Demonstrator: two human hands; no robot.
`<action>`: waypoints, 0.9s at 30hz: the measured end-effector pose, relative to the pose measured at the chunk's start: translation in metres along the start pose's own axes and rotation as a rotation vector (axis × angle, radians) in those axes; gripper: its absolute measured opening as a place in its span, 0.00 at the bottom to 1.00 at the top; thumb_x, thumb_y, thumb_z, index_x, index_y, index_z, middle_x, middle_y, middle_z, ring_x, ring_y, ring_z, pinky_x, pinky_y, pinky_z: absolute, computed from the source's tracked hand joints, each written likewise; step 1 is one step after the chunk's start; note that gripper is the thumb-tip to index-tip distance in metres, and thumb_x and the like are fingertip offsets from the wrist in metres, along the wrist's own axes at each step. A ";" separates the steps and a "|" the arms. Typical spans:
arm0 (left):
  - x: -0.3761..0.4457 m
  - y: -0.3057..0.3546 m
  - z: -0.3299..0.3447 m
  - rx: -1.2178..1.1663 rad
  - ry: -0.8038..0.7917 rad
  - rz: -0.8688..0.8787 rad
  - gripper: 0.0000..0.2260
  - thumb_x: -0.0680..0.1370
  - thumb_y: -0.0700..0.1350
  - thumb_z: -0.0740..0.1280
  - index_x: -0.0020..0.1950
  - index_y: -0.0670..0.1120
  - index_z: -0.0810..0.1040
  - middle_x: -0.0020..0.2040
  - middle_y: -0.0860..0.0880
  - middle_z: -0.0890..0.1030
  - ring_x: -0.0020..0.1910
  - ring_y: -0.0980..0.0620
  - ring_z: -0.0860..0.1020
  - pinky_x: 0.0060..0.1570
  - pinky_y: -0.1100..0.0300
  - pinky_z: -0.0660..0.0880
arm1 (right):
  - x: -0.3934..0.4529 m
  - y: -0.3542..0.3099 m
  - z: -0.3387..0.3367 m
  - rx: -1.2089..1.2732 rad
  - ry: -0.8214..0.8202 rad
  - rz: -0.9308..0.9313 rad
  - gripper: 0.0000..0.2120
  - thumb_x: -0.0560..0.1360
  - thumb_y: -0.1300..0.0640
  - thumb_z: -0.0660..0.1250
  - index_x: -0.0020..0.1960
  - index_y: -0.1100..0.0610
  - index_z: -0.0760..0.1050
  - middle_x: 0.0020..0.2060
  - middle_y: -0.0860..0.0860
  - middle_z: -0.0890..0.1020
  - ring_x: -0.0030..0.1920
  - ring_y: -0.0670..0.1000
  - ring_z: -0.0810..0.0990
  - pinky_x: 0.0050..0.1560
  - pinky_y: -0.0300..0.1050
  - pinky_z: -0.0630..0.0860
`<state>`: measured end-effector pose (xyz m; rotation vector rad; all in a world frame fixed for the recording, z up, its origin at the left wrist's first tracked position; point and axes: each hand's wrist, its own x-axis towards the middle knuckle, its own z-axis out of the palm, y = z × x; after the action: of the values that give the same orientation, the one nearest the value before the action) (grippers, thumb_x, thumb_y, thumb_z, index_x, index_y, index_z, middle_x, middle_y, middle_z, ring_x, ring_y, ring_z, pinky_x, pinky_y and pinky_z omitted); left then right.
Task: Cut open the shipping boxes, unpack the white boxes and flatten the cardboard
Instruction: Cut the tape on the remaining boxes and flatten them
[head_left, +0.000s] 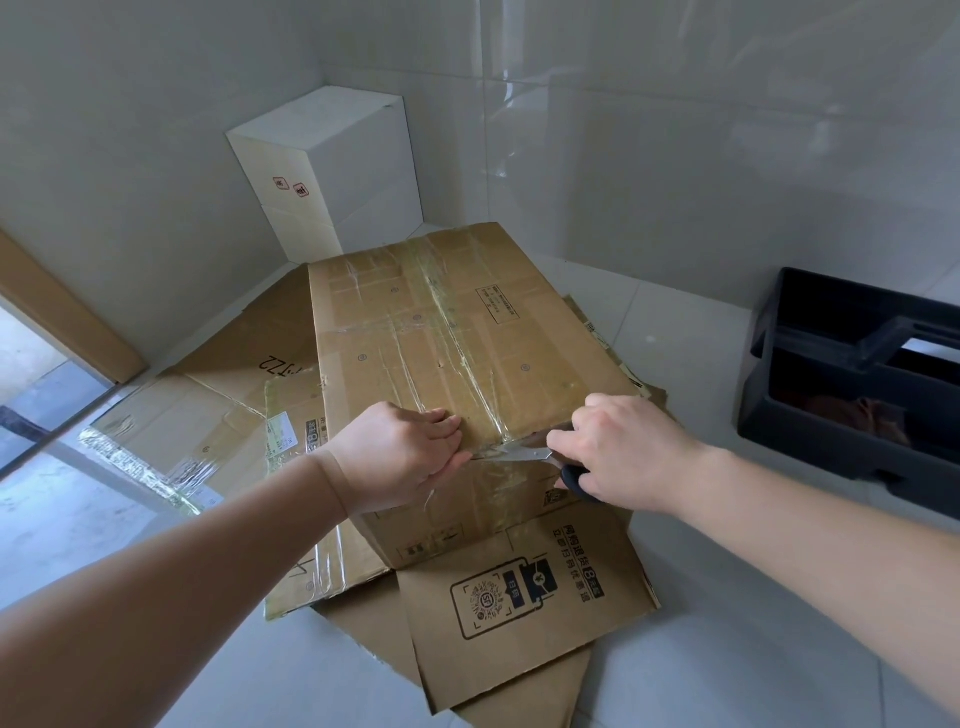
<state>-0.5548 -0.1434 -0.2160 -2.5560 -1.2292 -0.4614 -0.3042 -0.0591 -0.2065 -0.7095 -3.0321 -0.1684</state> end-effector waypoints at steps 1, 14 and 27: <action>0.000 0.000 0.000 0.003 0.000 0.002 0.14 0.77 0.45 0.63 0.43 0.38 0.85 0.44 0.45 0.85 0.44 0.48 0.84 0.38 0.55 0.82 | 0.001 -0.002 0.001 0.010 -0.007 -0.004 0.03 0.70 0.57 0.69 0.39 0.56 0.77 0.29 0.53 0.77 0.31 0.51 0.67 0.30 0.41 0.63; 0.001 0.004 -0.011 -0.028 0.055 -0.042 0.12 0.77 0.44 0.65 0.43 0.38 0.85 0.45 0.44 0.85 0.45 0.49 0.84 0.37 0.55 0.82 | 0.000 -0.009 0.008 0.047 -0.011 -0.072 0.06 0.69 0.55 0.72 0.36 0.55 0.77 0.28 0.51 0.78 0.29 0.53 0.76 0.28 0.41 0.69; 0.005 0.004 -0.033 -0.149 0.157 -0.271 0.17 0.72 0.49 0.69 0.27 0.40 0.76 0.39 0.47 0.82 0.24 0.46 0.76 0.24 0.60 0.75 | 0.037 -0.056 -0.008 0.002 -0.128 -0.107 0.10 0.76 0.50 0.60 0.43 0.52 0.77 0.34 0.48 0.72 0.37 0.52 0.70 0.35 0.42 0.64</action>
<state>-0.5543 -0.1542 -0.1846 -2.4212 -1.5400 -0.8240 -0.3622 -0.0940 -0.2027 -0.5795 -3.1936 -0.1269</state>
